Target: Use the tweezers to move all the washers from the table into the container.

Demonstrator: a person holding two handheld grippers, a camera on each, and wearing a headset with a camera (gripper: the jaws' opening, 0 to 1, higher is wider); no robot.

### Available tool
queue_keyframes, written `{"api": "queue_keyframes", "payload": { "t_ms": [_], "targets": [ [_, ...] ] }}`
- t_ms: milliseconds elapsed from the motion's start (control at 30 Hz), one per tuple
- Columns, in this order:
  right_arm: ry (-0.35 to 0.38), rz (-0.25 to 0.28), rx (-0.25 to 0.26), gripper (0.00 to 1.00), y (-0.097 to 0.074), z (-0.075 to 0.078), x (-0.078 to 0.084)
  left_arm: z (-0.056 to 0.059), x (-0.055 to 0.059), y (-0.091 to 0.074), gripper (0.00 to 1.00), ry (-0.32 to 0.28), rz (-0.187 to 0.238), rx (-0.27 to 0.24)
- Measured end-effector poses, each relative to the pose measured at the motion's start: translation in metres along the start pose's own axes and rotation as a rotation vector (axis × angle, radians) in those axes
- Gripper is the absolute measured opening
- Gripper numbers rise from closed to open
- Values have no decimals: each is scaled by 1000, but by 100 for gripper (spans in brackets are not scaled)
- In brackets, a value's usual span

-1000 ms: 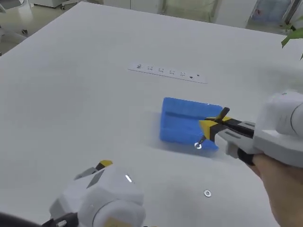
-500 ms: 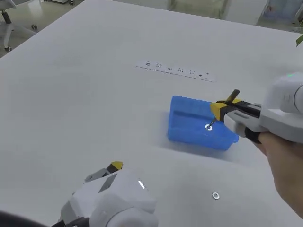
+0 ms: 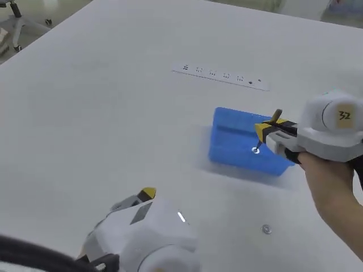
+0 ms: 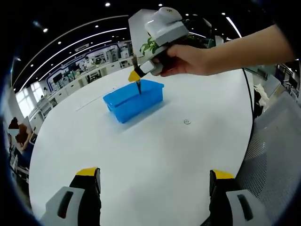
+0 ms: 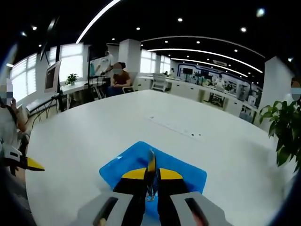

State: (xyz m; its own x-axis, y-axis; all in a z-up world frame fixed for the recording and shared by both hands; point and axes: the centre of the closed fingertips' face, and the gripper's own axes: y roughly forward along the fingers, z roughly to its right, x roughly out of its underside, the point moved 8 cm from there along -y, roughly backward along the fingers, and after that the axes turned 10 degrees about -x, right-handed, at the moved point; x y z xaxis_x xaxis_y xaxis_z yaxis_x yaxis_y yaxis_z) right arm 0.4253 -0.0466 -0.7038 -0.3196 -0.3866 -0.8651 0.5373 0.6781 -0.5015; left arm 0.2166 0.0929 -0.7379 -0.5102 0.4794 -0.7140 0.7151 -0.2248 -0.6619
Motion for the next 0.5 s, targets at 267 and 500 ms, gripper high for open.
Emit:
{"api": "queue_keyframes", "payload": {
  "t_ms": [267,500],
  "targets": [
    [92,-13,-14,4,11,7,12,0,2,4,99,-1,-7,0],
    [127,-10,-9,4,10,9,19,0,2,4,99,-2,-10,-2]
  ]
}}
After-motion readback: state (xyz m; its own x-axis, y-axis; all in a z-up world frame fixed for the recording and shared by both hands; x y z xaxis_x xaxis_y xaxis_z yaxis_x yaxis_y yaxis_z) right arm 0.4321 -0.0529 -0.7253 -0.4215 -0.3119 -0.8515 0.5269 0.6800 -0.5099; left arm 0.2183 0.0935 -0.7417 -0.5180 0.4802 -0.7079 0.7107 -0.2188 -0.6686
